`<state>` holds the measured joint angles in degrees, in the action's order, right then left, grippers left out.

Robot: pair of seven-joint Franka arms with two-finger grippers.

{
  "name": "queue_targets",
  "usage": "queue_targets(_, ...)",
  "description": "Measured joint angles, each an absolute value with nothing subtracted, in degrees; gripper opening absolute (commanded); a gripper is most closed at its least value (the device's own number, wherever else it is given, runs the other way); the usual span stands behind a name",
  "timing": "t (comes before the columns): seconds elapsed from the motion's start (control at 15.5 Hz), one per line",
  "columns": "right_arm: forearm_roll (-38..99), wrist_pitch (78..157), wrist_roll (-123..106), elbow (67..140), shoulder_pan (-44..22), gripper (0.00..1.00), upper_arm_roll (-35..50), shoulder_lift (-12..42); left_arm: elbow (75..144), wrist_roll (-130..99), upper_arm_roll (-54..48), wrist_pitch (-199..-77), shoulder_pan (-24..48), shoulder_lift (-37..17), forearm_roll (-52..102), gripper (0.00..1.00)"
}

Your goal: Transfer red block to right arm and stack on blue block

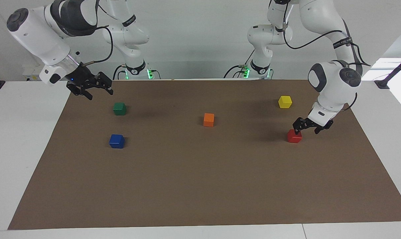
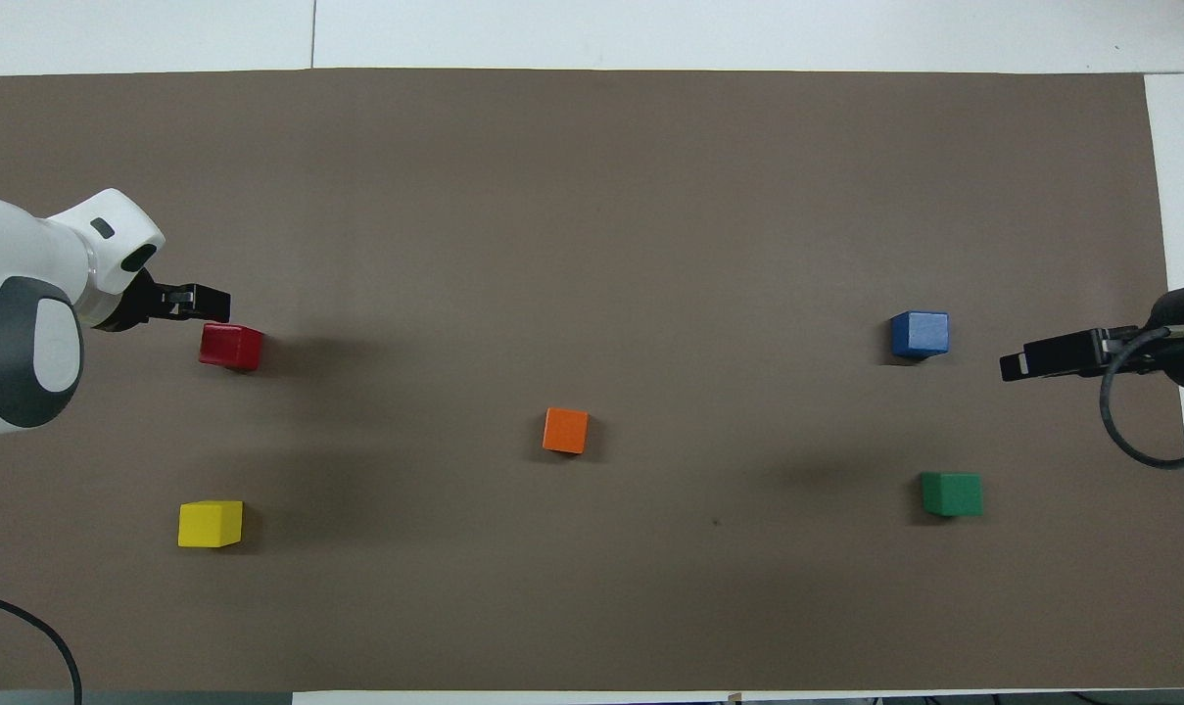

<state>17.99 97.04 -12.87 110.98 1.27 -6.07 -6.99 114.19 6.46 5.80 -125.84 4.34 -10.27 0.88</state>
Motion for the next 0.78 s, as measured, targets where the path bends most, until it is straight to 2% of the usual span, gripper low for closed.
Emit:
queue_targets(0.32,34.63,98.88,-24.16,116.82,3.83,1.0,-6.21,-5.4,114.65,6.49,5.22,-128.86,4.36,-13.9,0.88,1.0)
queue_targets(0.71,55.55,97.68,-40.99,122.61,5.1,1.0,-6.24,-0.91,116.98,7.4,5.03,-129.24,4.42,-14.37,0.88,1.0)
queue_targets(0.78,58.07,96.34,-42.69,123.17,5.1,1.0,-6.24,-0.47,117.47,7.5,5.02,-129.31,4.49,-14.36,0.88,0.77)
